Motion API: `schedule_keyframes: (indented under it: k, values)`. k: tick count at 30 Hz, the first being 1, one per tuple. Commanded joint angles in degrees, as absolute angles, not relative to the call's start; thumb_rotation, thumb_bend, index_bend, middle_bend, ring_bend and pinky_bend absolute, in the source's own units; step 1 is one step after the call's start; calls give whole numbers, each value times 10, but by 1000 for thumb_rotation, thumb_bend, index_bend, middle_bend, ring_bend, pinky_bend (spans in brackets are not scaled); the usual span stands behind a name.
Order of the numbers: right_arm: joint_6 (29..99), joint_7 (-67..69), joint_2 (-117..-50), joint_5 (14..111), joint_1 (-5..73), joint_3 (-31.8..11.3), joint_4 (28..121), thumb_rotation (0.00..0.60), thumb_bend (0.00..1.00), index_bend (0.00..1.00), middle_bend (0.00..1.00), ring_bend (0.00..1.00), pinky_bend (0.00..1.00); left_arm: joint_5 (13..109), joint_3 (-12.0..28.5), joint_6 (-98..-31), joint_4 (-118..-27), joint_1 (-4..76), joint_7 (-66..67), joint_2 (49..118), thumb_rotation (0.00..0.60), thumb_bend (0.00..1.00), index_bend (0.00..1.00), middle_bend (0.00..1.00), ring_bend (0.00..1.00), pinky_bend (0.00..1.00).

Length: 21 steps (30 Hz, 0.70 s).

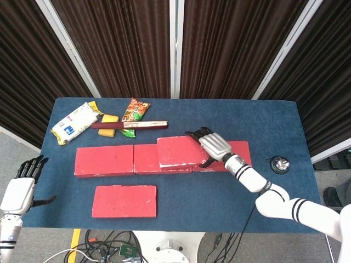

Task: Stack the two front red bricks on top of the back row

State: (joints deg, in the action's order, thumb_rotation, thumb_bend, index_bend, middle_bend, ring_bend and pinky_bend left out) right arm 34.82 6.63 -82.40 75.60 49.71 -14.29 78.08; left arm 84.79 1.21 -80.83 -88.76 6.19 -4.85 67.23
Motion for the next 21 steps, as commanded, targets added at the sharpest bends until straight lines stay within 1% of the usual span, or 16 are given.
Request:
schedule_keyframes:
  k: [1, 21]
  values:
    - [351, 56, -829, 745, 497, -135, 782, 600, 90, 0, 163, 79, 0, 848, 12, -809, -885, 61, -52, 672, 600, 0, 6, 0, 0, 0]
    - [316, -5, -851, 635, 547, -128, 775, 600, 87, 0, 158, 68, 0, 857, 6, -808, -880, 61, -79, 668, 600, 0, 6, 0, 0, 0]
